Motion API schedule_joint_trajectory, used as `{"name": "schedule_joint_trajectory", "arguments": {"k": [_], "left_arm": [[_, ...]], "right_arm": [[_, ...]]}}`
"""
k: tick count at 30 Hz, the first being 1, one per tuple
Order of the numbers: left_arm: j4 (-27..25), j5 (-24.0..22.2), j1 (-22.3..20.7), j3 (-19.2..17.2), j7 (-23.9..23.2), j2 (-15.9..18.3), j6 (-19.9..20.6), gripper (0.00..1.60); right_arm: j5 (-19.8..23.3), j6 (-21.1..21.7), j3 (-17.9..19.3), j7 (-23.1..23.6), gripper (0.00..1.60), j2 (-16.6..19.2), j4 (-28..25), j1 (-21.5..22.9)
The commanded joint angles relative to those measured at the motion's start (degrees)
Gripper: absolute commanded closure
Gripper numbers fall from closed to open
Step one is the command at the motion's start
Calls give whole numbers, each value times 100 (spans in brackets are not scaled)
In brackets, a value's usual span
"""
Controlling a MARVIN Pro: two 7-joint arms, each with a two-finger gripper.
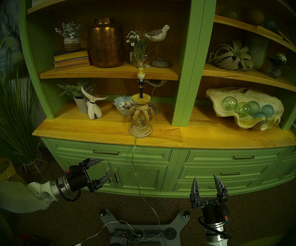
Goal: Grab cable and switch light on
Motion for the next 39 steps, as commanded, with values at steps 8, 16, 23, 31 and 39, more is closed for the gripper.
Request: {"name": "schedule_joint_trajectory", "arguments": {"k": [8,16,23,31,39], "left_arm": [[-735,-25,58,-173,-1087,740,-161,0],[-1340,-368,376,-28,-167,427,-161,0],[-1494,-676,456,-32,603,-146,-29,0],[-1611,-756,547,22,1778,-784,390,0],[-1588,-835,454,-53,2524,-1148,824,0]], "right_arm": [[12,-26,-3,8,0,11,-96,23],[13,-28,-2,6,0,16,-73,34],[15,-27,-2,4,0,22,-30,47],[19,-28,-2,3,0,31,11,58],[23,-31,-3,4,0,38,29,69]]}}
